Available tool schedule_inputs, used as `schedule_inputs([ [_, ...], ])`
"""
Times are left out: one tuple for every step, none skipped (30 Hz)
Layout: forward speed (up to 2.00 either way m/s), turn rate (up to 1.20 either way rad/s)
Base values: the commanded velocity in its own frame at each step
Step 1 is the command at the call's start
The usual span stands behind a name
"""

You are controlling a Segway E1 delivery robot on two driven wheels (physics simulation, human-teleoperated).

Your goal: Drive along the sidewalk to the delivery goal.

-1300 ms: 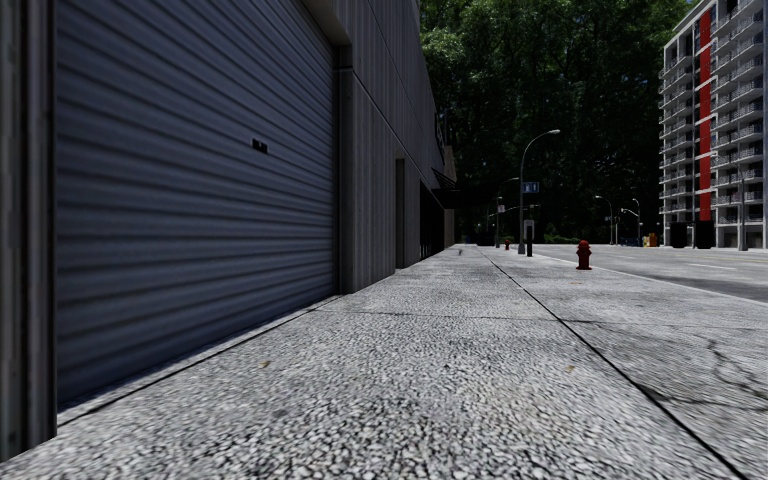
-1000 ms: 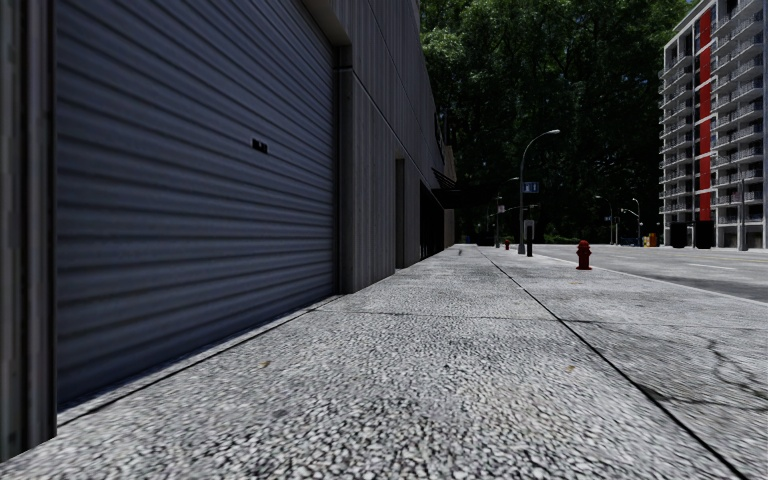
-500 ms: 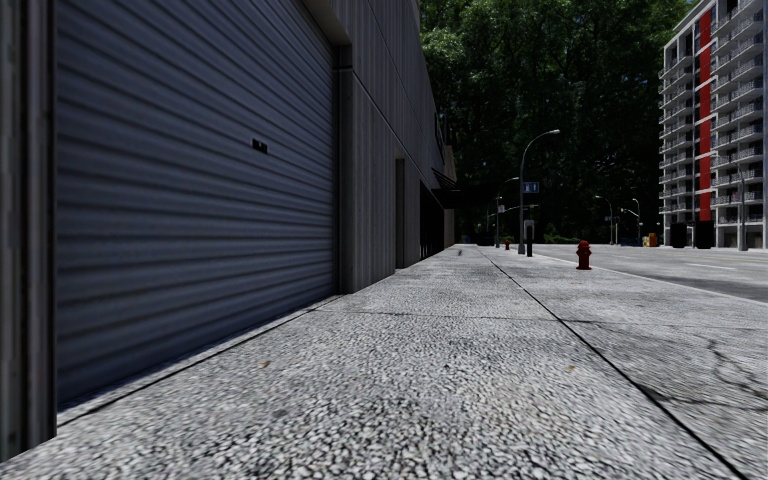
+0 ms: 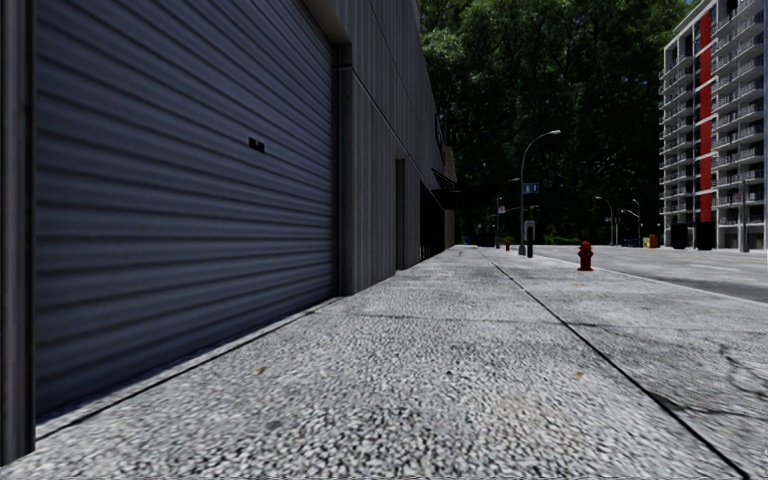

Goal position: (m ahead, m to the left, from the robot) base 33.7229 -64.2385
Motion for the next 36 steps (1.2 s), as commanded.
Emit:
schedule_inputs([
  [2.0, 0.0],
  [2.0, 0.0],
  [2.0, 0.0],
  [2.0, 0.0],
  [2.0, 0.0],
  [2.0, 0.0],
  [2.0, 0.0],
  [2.0, 0.0],
  [2.0, 0.0],
  [2.0, -0.15],
  [2.0, -0.26],
  [2.0, -0.29],
  [2.0, -0.29],
  [2.0, -0.3],
  [2.0, -0.3],
  [2.0, -0.3],
  [2.0, -0.3],
  [2.0, -0.3],
  [2.0, -0.3],
  [2.0, -0.3],
  [2.0, -0.31],
  [2.0, -0.36],
  [2.0, -0.36],
  [2.0, -0.37],
  [2.0, -0.38],
  [2.0, -0.38],
  [2.0, -0.38],
  [2.0, -0.38],
  [2.0, -0.38],
  [2.0, -0.38],
  [2.0, -0.38],
  [2.0, -0.38],
  [2.0, -0.38],
  [2.0, -0.38],
  [2.0, -0.38],
  [2.0, -0.38],
])
